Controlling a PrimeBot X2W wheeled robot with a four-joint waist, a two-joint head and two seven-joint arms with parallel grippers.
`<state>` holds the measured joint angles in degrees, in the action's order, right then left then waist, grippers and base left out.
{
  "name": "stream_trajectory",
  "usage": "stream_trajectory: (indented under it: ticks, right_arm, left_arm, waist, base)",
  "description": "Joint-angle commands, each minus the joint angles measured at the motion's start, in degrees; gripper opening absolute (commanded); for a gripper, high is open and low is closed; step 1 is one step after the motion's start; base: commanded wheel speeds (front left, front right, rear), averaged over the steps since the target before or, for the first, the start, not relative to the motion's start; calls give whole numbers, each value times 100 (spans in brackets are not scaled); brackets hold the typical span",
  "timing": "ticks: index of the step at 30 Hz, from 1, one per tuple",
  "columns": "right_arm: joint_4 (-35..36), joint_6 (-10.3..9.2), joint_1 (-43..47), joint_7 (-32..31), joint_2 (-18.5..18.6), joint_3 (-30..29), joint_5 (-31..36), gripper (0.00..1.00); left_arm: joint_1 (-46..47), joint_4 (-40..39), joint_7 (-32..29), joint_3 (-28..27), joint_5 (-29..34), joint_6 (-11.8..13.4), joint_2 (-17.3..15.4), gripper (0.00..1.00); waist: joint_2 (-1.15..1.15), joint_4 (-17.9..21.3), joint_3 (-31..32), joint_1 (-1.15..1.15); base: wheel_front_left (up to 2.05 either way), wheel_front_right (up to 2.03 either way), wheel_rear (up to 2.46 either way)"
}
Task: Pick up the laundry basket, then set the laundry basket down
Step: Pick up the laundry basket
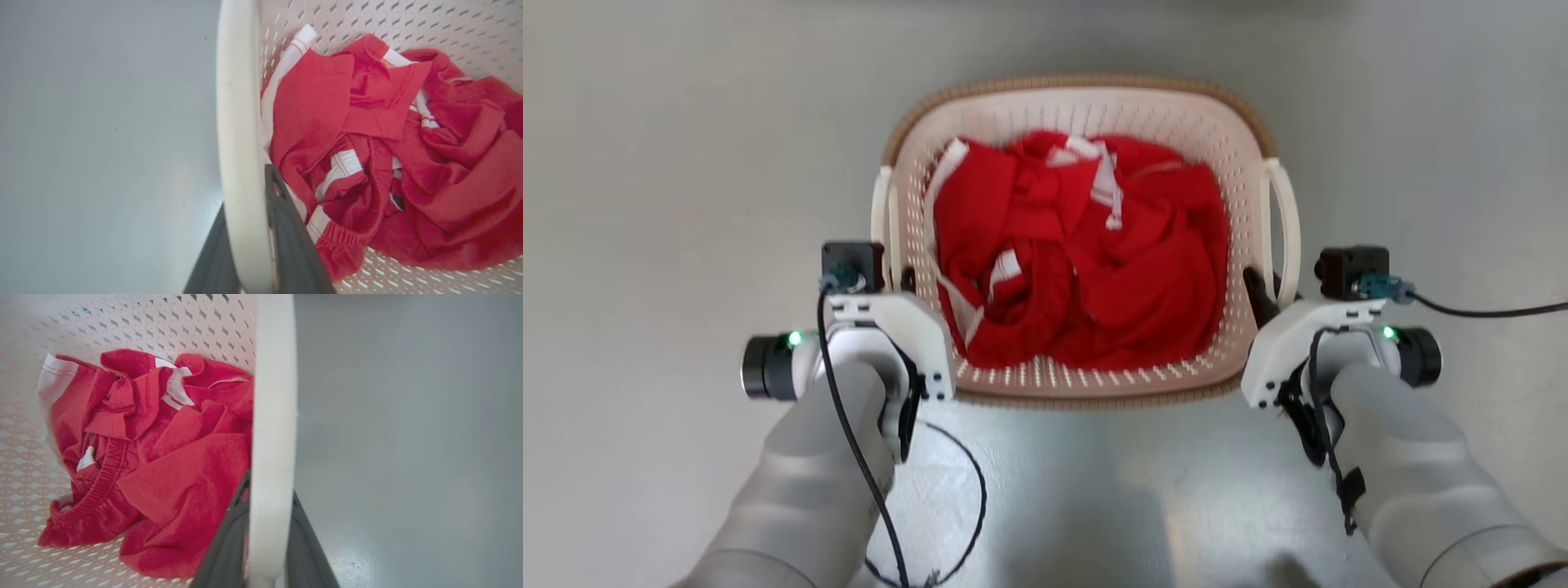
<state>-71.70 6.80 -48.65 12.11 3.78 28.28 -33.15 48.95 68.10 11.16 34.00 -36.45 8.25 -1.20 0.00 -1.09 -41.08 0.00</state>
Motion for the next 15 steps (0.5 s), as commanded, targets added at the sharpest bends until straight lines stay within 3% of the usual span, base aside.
stream_trajectory:
  ticks: [1, 15]
  right_arm:
    - [13, 69, 307, 11, -91, 155, -3, 0]
    - [-24, 69, 1325, -593, -91, 812, -725, 0]
  left_arm:
    - [-180, -25, -3, -47, -52, 39, -167, 0]
    - [-1192, 89, -513, 845, -778, 34, -167, 0]
  waist:
    - [0, -58, 337, 0]
    - [0, 63, 2323, 0]
  base:
    - [0, 0, 0]
    - [0, 0, 0]
